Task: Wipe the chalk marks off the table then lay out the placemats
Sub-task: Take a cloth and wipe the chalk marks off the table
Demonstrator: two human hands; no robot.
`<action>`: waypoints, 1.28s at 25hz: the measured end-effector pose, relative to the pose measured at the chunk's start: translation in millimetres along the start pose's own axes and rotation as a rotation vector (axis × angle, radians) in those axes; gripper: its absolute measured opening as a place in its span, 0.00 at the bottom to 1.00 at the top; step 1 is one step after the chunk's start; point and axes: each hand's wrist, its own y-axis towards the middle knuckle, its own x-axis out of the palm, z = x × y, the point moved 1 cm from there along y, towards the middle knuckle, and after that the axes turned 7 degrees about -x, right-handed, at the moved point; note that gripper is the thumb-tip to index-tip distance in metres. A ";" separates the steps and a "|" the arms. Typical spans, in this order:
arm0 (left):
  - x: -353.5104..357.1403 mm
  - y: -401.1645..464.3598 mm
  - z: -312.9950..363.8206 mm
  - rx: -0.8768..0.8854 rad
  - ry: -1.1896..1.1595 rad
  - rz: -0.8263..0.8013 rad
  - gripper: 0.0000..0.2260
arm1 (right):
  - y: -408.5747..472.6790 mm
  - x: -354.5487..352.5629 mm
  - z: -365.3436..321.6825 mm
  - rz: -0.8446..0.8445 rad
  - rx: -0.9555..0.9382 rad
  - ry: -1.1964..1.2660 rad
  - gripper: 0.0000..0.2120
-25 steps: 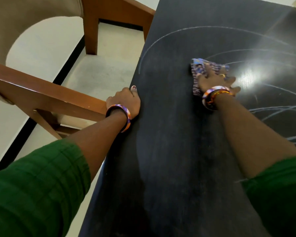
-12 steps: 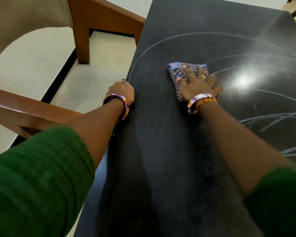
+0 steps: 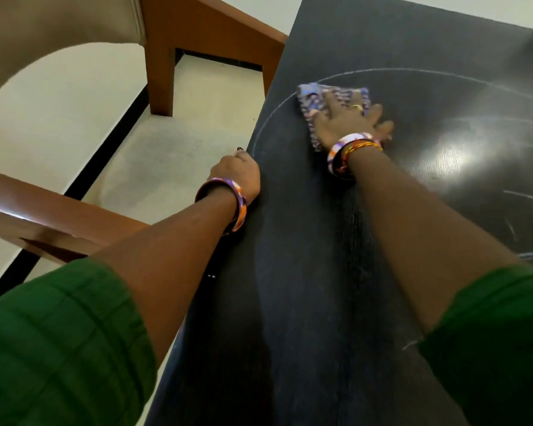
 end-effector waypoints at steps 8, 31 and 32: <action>-3.0 2.6 -3.0 -0.045 -0.059 -0.031 0.23 | 28.9 20.7 -27.1 -0.053 -0.307 -0.189 0.24; 9.5 16.5 -3.4 -0.005 -0.032 0.012 0.23 | 83.4 -5.7 16.1 -0.093 -0.042 -0.190 0.27; 8.1 13.4 -2.7 -0.004 -0.021 0.018 0.24 | 76.9 -0.3 5.8 -0.090 -0.113 -0.218 0.26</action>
